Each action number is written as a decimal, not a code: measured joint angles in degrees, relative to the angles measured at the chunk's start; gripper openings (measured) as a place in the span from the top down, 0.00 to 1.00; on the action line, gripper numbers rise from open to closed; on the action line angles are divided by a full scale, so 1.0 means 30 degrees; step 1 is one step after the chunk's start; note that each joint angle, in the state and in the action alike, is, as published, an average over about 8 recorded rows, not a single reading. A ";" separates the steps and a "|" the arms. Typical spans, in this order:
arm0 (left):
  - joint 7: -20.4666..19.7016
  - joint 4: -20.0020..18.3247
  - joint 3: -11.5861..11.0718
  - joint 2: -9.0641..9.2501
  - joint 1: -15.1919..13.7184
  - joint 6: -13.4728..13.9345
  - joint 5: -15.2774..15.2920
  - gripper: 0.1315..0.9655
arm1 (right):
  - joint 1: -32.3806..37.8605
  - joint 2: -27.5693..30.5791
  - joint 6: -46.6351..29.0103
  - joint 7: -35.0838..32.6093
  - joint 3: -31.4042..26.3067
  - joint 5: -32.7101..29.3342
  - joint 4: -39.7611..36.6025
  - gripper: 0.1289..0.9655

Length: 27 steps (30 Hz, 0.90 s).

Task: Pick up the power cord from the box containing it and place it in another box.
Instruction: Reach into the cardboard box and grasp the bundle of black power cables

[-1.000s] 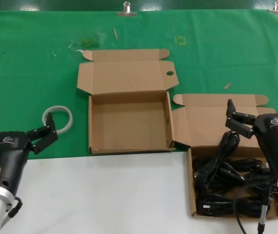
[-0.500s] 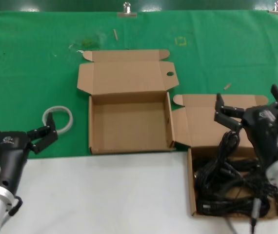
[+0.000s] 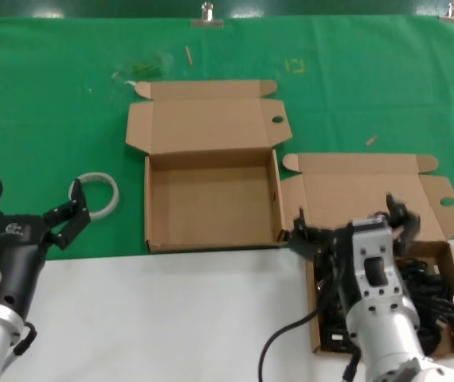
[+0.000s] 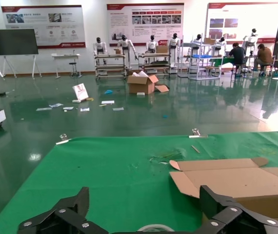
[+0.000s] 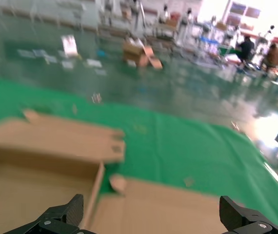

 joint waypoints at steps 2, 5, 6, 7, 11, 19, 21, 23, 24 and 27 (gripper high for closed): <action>0.0000 0.0000 0.0000 0.0000 0.0000 0.0000 0.0000 0.15 | -0.0417 -0.0593 0.0497 -0.0291 0.0149 -0.0420 -0.0282 0.00; 0.0000 0.0000 0.0000 0.0000 0.0000 0.0000 0.0000 0.22 | -0.1215 -0.1250 0.0816 -0.0228 0.0572 -0.1124 -0.0582 0.00; 0.0000 0.0000 0.0000 0.0000 0.0000 0.0000 0.0000 0.25 | -0.1531 -0.1407 0.0818 -0.0077 0.0769 -0.1346 -0.0628 0.00; 0.0000 0.0000 0.0000 0.0000 0.0000 0.0000 0.0000 0.27 | -0.1858 -0.1535 0.0774 0.0139 0.0983 -0.1557 -0.0651 0.00; 0.0000 0.0000 0.0000 0.0000 0.0000 0.0000 0.0000 0.35 | -0.3241 -0.1780 0.0229 0.1427 0.2041 -0.2147 -0.0570 0.00; -0.0001 0.0000 0.0000 0.0000 0.0000 0.0000 0.0001 0.61 | -0.5160 -0.1676 -0.2050 0.4944 0.4534 -0.2151 -0.0281 0.02; -0.0001 0.0000 0.0000 0.0000 0.0000 0.0000 0.0001 0.63 | -0.5310 -0.1579 -0.2675 0.5695 0.5046 -0.2064 -0.0253 0.04; -0.0001 0.0000 0.0000 0.0000 0.0000 0.0000 0.0001 0.68 | -0.5318 -0.1437 -0.3239 0.6294 0.5435 -0.1918 -0.0258 0.06; -0.0001 0.0000 0.0000 0.0000 0.0000 0.0000 0.0001 0.71 | -0.5272 -0.1355 -0.3502 0.6551 0.5587 -0.1822 -0.0281 0.07; -0.0001 0.0000 0.0000 0.0000 0.0000 0.0000 0.0001 0.79 | -0.5021 -0.1100 -0.4181 0.7178 0.5896 -0.1472 -0.0440 0.10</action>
